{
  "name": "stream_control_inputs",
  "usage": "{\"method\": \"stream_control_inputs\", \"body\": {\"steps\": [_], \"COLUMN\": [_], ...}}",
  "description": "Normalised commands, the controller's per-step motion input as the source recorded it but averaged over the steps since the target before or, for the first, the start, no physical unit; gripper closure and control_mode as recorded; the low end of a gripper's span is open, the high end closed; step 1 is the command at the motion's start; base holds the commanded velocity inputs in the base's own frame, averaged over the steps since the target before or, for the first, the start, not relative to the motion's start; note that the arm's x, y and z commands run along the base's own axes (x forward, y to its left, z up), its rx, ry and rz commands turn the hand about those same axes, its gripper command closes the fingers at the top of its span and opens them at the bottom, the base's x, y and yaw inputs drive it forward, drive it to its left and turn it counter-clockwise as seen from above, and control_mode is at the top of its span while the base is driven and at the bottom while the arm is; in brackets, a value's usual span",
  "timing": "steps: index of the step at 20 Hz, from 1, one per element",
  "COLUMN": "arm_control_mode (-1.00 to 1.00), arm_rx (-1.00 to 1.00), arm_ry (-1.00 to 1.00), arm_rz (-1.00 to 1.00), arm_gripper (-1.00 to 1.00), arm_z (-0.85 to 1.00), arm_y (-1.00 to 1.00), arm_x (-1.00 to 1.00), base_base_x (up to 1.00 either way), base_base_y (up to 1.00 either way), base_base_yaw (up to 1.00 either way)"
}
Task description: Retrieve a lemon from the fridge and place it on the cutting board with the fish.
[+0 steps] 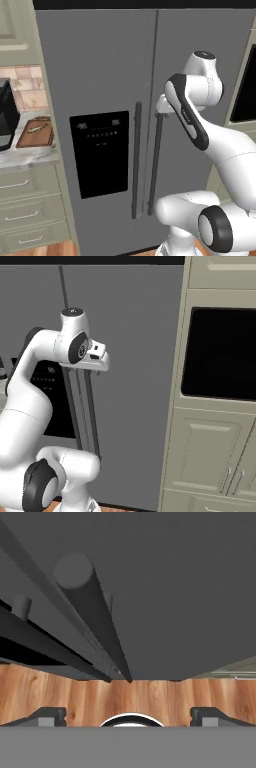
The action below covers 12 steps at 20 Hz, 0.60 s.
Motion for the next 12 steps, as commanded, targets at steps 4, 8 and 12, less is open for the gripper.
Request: {"method": "stream_control_inputs", "body": {"steps": [4,8,12], "arm_control_mode": [1.00,1.00,1.00], "arm_rx": [0.00,0.00,0.00], "arm_ry": [0.00,0.00,0.00], "arm_rz": [0.00,0.00,0.00], "arm_gripper": [-1.00,-1.00,-1.00], "arm_z": [0.00,0.00,0.00], "arm_y": [0.00,0.00,0.00], "arm_x": [0.00,0.00,0.00], "base_base_x": [-0.11,-0.51,-0.64], "base_base_y": [0.40,0.26,0.15], "base_base_yaw": [0.00,0.00,0.00]}}
